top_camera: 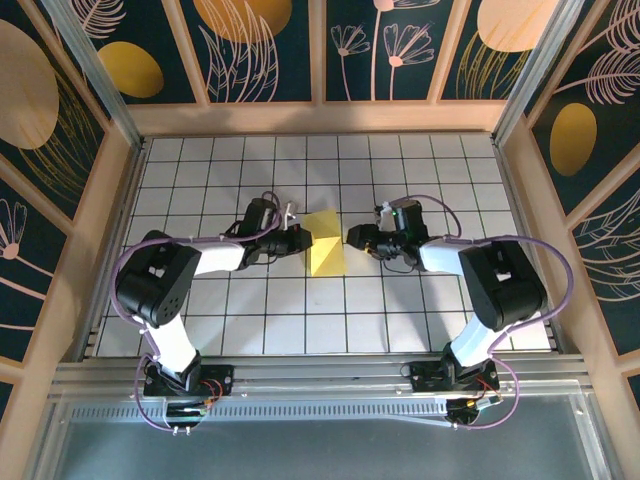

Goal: Fold a paper plane with a square sheet of paper (fold left side to right side)

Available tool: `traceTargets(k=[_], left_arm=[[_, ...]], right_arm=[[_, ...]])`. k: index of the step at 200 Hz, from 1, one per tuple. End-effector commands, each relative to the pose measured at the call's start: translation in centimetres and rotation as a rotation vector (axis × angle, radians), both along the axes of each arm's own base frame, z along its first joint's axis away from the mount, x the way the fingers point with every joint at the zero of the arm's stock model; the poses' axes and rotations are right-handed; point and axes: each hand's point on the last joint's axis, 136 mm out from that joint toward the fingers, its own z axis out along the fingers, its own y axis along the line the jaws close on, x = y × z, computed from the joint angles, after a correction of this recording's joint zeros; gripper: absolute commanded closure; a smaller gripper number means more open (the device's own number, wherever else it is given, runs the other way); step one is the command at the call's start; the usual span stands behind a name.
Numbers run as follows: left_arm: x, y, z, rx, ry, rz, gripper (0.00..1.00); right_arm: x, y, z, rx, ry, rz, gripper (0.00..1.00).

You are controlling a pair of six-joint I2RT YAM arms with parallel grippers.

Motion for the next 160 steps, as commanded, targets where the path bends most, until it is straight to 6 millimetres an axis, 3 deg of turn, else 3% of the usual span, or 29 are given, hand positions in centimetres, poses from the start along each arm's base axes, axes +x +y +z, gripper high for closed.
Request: traceTargets(k=[1,48,160], left_arm=[[0.5,-0.1,2.4,-0.086,-0.052,0.042,0.97],[0.2,0.1,2.1,-0.102,-0.038,0.063,0.97],[0.0,0.4,1.3,-0.090,-0.020,0.077,0.98]], right_arm=[[0.5,1.8,0.9,0.059,-0.043,0.027,0.45],[1.2,3.9,1.0,0.126,-0.074,0.041,0.45],[3.0,6.4,0.2,0.184,-0.073,0.050,0.45]])
